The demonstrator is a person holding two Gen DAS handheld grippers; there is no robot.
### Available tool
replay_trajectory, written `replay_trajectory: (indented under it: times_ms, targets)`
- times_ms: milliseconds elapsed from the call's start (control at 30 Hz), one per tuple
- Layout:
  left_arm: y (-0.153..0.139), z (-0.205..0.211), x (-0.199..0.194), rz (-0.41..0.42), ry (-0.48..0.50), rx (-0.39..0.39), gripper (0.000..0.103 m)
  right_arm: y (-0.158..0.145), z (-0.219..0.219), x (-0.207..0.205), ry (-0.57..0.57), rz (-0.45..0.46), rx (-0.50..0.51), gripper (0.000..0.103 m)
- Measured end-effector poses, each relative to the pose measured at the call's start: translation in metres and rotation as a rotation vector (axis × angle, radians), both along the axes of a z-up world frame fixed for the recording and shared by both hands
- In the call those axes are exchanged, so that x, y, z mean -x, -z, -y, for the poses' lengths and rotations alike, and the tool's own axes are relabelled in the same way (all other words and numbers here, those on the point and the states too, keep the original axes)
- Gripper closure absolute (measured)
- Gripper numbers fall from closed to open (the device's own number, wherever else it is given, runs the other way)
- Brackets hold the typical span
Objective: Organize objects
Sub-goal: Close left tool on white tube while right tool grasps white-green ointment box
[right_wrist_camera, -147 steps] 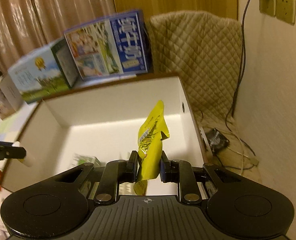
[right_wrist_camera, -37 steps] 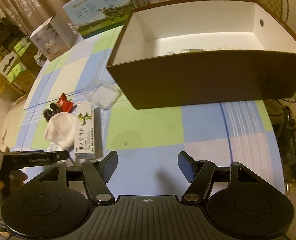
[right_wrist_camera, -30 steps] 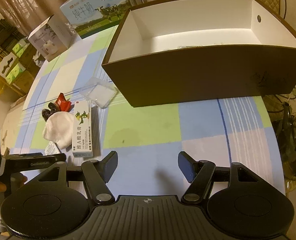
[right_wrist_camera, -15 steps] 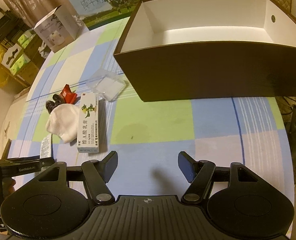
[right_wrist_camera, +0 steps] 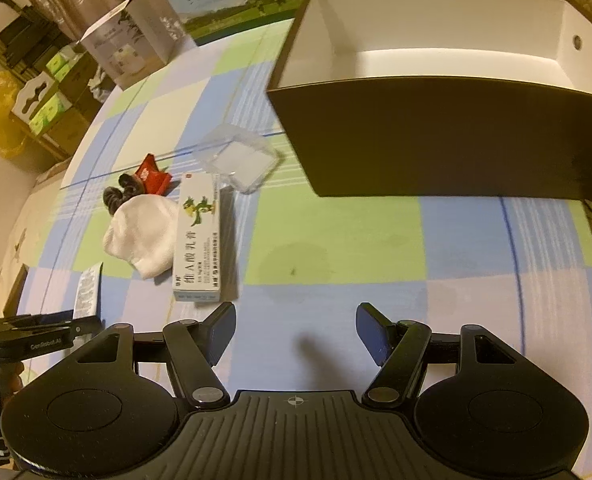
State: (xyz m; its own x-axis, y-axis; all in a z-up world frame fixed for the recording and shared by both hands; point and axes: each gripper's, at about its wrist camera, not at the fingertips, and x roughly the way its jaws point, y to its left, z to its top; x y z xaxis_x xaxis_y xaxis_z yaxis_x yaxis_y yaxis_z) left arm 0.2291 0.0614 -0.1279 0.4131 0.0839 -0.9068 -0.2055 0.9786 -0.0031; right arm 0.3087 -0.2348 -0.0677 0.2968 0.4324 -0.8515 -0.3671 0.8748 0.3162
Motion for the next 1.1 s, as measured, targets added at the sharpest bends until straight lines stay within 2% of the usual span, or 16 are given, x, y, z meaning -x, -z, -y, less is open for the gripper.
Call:
replay_trajectory:
  times_ms: [333,500,667,1000,1067,1100]
  targets:
    - [-0.008,-0.016,-0.004,0.024,-0.004,-0.003,0.065,0.005,-0.058,-0.013,-0.097,0.031,-0.067,0.039]
    - [-0.019,-0.022,-0.008,0.055,0.001,-0.005,0.065,0.018,-0.086,-0.026,-0.134,0.043,-0.062,0.039]
    - [-0.031,-0.032,-0.015,0.077,-0.001,-0.001,0.065,0.035,-0.095,-0.041,-0.128,0.021,-0.057,0.052]
    - [-0.038,-0.035,-0.030,0.078,0.013,0.004,0.065,0.049,-0.103,-0.053,-0.126,-0.007,-0.064,0.056]
    - [-0.039,-0.032,-0.032,0.077,0.022,0.006,0.065,0.048,-0.104,-0.053,-0.138,-0.004,-0.071,0.066]
    - [-0.040,-0.031,-0.033,0.078,0.026,0.007,0.065,0.048,-0.105,-0.052,-0.146,0.004,-0.068,0.066]
